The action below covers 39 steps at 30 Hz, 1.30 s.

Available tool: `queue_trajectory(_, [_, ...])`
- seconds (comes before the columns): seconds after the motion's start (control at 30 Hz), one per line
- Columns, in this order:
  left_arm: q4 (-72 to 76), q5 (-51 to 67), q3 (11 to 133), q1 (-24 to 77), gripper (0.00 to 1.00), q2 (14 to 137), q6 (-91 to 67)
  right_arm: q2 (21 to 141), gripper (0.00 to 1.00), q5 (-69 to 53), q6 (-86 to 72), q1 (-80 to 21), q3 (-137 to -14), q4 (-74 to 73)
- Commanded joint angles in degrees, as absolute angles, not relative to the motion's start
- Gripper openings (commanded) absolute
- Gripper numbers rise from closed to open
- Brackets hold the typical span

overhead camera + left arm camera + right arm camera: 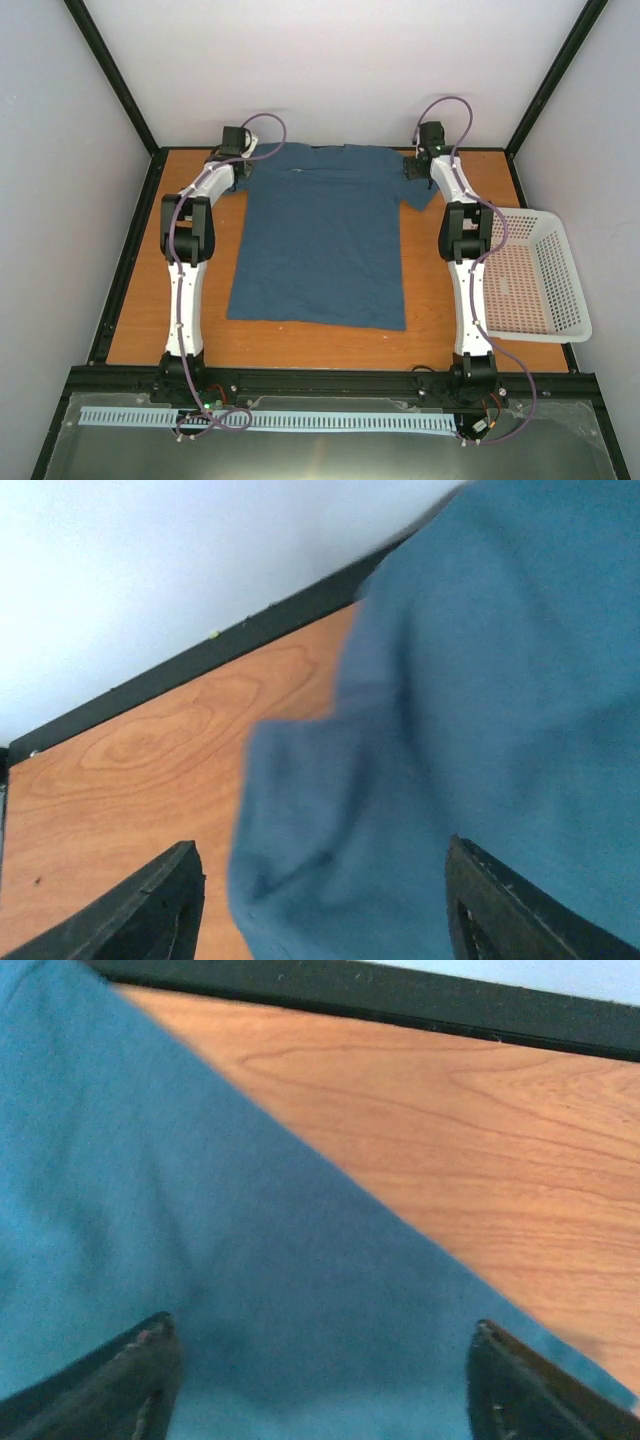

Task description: Pin the brooch onto the clothing

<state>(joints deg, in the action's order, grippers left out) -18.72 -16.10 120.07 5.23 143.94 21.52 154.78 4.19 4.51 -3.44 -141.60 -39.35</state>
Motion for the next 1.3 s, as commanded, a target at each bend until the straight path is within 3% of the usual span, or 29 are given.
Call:
queue_trajectory(0.0, [-21.50,-16.41,113.68,8.93,0.67,127.98,12.24,143.65,0.83,7.92,2.01,-5.19,-139.51,-47.26])
queue_trajectory(0.1, [-21.91,-11.25,103.64,11.45,0.70,117.80,1.21,134.84,0.99,9.51,-4.11,-7.21,-129.62,-49.66])
queue_trajectory(0.23, [-21.95,-7.51,87.09,14.91,0.83,103.96,-9.33,123.43,1.00,4.88,-11.15,-11.21,-112.13,-50.63])
queue_trajectory(0.33, [-24.00,-1.73,75.40,18.49,0.78,96.06,-13.51,115.13,1.00,-3.27,-12.40,-16.68,-95.39,-48.32])
queue_trajectory(0.53, [-17.80,5.84,51.82,22.46,0.57,82.90,-24.00,100.96,0.97,-5.31,-17.14,-28.18,-71.30,-40.36])
queue_trajectory(0.63, [-18.51,4.83,46.46,22.76,0.46,81.80,-27.52,98.15,0.89,-2.37,-19.45,-31.33,-64.57,-37.67])
queue_trajectory(0.83, [-20.60,4.96,36.83,23.73,0.46,80.83,-39.32,95.90,0.86,1.99,-24.09,-35.56,-53.31,-37.56])
queue_trajectory(0.97, [-22.50,11.08,27.24,23.75,0.45,77.55,-50.04,88.55,0.85,3.06,-28.96,-36.96,-42.86,-38.58])
queue_trajectory(1.1, [-22.81,18.30,15.39,24.74,0.42,67.17,-58.69,79.54,0.86,4.08,-34.95,-39.72,-35.88,-39.02])
queue_trajectory(1.27, [-31.00,13.95,17.56,24.87,0.42,53.76,-57.81,75.16,0.91,7.67,-36.18,-39.40,-37.59,-37.72])
